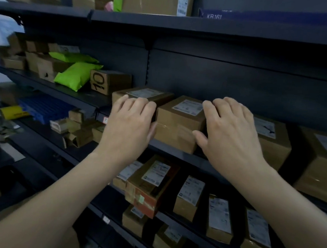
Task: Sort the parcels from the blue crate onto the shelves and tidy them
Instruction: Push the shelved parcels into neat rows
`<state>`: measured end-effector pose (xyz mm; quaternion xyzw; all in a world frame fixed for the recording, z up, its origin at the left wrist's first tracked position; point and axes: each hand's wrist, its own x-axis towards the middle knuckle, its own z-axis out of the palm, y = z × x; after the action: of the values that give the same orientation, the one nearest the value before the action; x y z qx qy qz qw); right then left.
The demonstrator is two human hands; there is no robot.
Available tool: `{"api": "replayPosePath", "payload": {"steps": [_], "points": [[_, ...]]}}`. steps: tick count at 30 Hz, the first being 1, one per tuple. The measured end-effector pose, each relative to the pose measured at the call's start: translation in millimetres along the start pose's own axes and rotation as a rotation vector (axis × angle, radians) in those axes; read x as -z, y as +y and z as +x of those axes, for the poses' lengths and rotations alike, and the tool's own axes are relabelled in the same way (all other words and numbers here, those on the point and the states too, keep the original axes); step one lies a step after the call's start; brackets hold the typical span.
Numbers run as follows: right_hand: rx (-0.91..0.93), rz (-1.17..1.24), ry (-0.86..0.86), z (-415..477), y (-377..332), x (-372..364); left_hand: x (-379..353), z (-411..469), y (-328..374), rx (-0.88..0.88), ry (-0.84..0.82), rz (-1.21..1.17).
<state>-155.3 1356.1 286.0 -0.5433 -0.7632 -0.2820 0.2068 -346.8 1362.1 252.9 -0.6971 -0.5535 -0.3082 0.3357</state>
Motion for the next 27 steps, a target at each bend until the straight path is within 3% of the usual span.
{"api": "replayPosePath", "payload": {"steps": [6, 14, 27], "points": [[-0.069, -0.055, 0.02, 21, -40, -29, -35, -2, -34, -0.13, -0.069, -0.116], [-0.241, -0.163, -0.111, 42, -98, -58, -79, 7, -120, -0.194, -0.039, -0.173], [-0.308, -0.161, -0.23, 51, -96, -104, -152, 20, -141, -0.236, -0.191, -0.142]]}}
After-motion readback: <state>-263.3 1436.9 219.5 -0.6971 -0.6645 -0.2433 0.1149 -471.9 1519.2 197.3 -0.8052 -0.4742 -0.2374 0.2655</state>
